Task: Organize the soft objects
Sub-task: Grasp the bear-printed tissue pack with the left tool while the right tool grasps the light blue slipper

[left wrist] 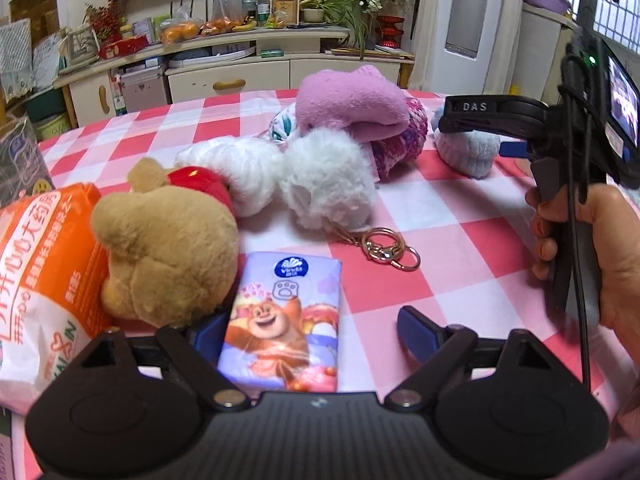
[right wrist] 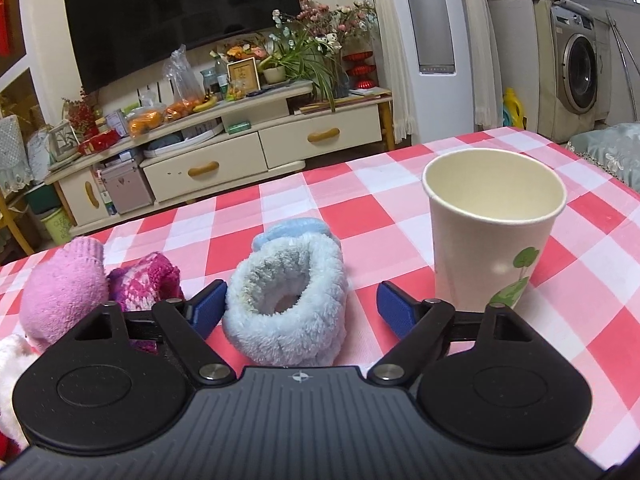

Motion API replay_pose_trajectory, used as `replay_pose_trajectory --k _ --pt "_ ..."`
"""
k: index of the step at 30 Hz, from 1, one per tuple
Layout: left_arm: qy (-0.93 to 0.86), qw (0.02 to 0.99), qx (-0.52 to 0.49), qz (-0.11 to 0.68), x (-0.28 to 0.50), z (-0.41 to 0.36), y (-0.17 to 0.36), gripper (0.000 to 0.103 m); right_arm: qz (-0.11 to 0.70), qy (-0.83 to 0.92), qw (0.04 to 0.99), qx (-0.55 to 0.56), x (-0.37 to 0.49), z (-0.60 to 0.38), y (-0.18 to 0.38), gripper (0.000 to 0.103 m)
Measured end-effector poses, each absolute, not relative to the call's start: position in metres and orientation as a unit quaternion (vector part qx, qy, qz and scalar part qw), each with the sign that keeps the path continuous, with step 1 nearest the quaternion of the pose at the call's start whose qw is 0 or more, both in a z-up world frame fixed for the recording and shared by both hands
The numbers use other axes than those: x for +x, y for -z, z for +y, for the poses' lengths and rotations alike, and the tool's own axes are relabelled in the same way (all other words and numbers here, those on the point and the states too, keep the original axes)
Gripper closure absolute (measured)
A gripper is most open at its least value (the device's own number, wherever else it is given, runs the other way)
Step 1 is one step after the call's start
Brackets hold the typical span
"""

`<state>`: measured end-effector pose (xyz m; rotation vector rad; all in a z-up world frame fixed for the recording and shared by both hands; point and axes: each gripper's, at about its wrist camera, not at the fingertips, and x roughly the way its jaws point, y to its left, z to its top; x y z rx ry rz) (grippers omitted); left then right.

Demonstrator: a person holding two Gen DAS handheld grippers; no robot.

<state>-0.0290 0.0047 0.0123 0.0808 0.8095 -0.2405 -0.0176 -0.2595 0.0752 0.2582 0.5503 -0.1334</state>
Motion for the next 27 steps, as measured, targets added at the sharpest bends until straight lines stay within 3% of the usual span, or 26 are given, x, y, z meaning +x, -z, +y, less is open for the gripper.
replay_pose_trajectory --k 4,11,27 --pt "0.119 0.912 0.051 0.390 -0.028 0.004 -0.013 0.025 0.270 0.064 0.954 0.114 -0.016 -0.256 -0.076 0.014" --pt "0.137 0.912 0.057 0.383 -0.026 0.003 -0.016 0.048 0.285 0.061 0.951 0.106 -0.012 -0.253 -0.075 0.036" --pt "0.145 0.909 0.045 0.388 -0.022 0.004 -0.017 0.050 0.294 0.043 0.951 0.087 -0.027 -0.252 -0.072 0.058"
